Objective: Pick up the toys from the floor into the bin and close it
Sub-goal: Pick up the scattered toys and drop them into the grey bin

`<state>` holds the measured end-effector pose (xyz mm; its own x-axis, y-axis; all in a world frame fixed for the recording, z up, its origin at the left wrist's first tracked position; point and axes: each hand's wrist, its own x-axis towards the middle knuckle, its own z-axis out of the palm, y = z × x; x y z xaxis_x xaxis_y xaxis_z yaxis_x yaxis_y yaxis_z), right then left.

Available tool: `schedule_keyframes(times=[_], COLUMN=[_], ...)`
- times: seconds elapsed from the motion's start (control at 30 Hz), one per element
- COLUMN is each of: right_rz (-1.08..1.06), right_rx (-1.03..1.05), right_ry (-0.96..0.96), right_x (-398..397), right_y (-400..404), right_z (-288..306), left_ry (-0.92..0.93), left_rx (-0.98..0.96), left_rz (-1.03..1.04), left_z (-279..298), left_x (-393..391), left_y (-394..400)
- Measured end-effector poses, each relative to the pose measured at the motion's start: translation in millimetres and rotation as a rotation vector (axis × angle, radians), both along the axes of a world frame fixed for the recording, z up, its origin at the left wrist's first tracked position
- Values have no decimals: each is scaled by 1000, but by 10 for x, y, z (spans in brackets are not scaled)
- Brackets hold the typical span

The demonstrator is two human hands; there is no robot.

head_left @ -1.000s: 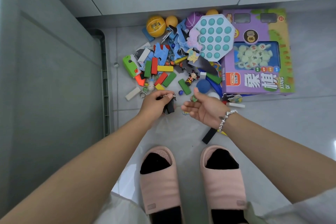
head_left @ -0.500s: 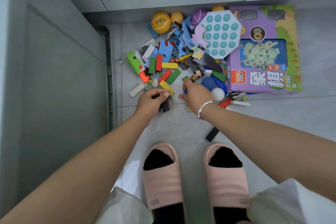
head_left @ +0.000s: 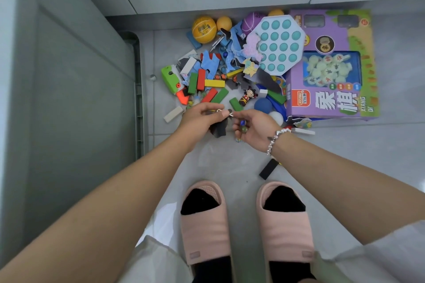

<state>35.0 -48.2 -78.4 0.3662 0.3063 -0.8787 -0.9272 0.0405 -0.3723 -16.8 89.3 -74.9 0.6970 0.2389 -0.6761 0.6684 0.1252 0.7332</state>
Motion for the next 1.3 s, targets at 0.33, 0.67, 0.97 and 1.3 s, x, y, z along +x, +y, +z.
schedule_keyframes(times=[0.33, 0.67, 0.97, 1.3], right_rz=[-75, 54, 388, 421], right_rx=[177, -355, -455, -496], right_ry=[162, -154, -406, -360], right_x=[61, 49, 31, 56], right_y=[27, 13, -26, -25], right_z=[46, -32, -93, -29], left_ry=[-243, -146, -66, -62], left_rx=[417, 620, 685, 756], left_rz=[-352, -200, -357, -282], left_z=[90, -97, -201, -236], left_x=[119, 26, -46, -69], left_y=[-181, 28, -60, -6])
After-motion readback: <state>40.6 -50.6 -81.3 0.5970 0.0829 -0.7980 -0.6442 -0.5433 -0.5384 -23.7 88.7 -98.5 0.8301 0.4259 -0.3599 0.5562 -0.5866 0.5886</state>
